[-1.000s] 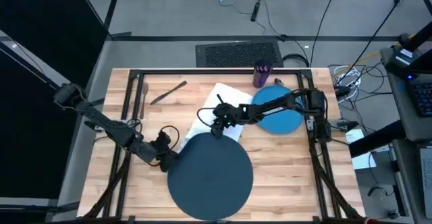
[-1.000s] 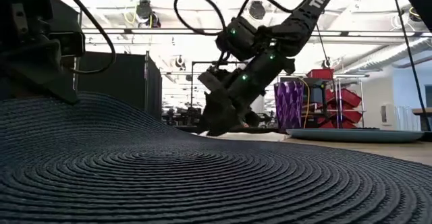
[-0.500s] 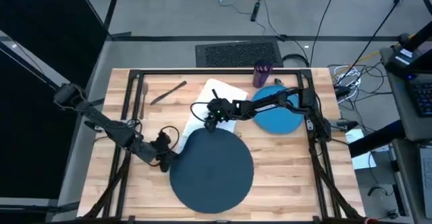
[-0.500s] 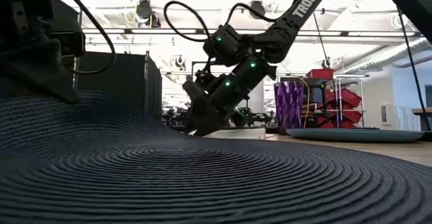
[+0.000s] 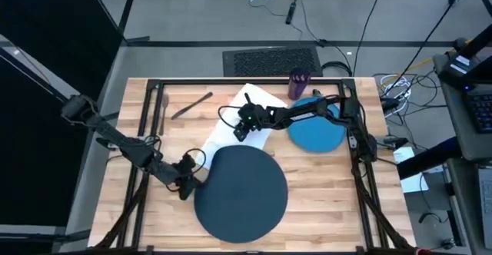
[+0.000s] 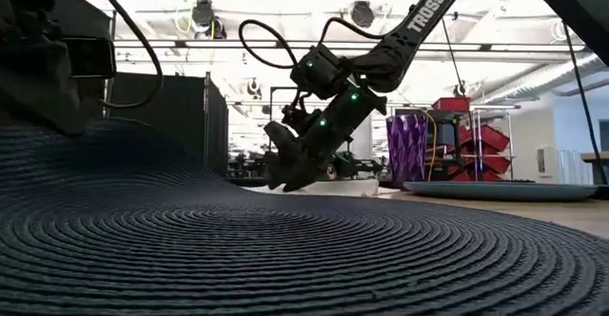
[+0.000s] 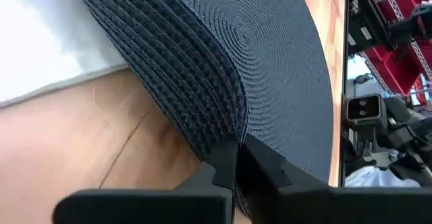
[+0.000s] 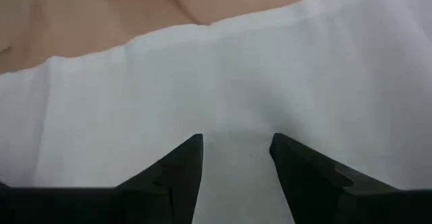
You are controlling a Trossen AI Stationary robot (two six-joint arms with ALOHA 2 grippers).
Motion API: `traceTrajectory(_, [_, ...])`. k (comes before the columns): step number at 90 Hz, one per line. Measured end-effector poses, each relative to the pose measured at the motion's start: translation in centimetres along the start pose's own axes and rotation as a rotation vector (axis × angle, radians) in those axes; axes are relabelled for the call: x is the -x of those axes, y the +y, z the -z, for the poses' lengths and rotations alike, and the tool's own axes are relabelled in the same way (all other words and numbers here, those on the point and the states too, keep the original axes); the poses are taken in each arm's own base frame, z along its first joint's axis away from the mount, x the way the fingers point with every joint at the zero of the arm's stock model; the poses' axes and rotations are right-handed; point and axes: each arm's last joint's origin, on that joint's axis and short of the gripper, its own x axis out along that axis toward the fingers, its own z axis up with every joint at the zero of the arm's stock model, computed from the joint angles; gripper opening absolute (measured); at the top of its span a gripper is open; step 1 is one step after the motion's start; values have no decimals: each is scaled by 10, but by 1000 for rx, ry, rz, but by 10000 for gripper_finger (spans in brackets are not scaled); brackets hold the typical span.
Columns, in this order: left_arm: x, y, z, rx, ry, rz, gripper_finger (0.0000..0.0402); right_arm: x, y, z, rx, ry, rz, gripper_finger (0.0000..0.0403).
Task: Set table place
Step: Move the blue table mat to the center of the table
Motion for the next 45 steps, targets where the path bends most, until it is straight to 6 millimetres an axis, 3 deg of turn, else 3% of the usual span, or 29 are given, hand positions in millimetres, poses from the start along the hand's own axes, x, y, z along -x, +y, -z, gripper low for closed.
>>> traceTrajectory(45, [-15,1,2,4,49,37,0,1,3,-22,2,-112,-44,169])
